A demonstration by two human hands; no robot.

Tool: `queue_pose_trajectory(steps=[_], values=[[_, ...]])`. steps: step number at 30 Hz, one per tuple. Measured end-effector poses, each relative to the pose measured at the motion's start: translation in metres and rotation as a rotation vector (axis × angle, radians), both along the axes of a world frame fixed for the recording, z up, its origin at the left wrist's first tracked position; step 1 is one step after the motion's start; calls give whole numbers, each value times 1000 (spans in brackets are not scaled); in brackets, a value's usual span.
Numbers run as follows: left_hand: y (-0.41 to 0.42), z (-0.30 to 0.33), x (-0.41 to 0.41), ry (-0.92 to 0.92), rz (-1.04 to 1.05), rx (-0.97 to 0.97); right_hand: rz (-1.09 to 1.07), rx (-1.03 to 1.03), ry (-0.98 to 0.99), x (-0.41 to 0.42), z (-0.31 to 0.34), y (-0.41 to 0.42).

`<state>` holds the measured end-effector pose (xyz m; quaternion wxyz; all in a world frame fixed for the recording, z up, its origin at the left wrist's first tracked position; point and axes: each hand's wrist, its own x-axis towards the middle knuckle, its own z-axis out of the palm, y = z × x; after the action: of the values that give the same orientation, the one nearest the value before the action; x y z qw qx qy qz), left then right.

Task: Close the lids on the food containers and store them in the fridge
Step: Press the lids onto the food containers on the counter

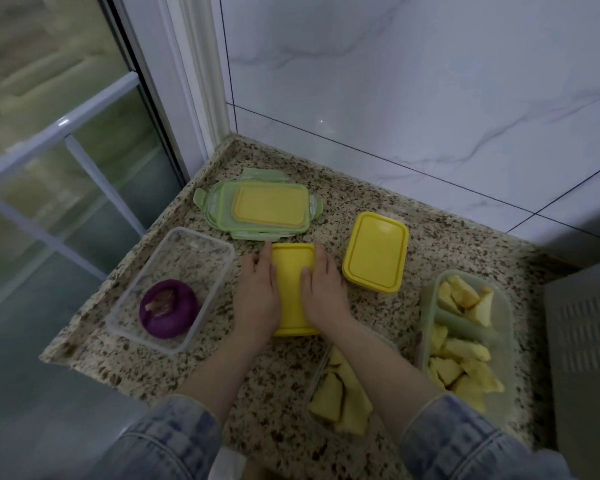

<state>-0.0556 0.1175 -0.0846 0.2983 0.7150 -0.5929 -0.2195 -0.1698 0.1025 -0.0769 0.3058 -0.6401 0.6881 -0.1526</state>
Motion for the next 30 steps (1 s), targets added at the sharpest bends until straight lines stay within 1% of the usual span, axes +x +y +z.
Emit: queue_pose_trajectory(steps=[3, 6, 11, 16, 19, 21, 23, 26, 30], values=[[-1, 4, 1, -106, -9, 66, 8, 49, -24, -2, 3, -4], [-3, 11, 1, -156, -23, 89, 37, 42, 0, -3, 8, -7], [-21, 25, 1, -158, -32, 11, 93, 10, 10, -5, 23, -29], [-55, 40, 4, -93, -43, -31, 128, -17, 3, -5, 38, -63], [-79, 44, 14, -105, -41, 63, 136, -25, 43, -3, 41, -83], [-92, 45, 22, -160, -27, 142, 137, -32, 75, -2, 40, -94], [-103, 43, 29, -234, -56, 235, 77, -17, 79, -2, 36, -103], [-119, 37, 38, -303, -230, 380, -5, 6, 105, -2, 28, -115], [-125, 30, 36, -227, -412, 473, -53, -18, 171, -1, 21, -119]])
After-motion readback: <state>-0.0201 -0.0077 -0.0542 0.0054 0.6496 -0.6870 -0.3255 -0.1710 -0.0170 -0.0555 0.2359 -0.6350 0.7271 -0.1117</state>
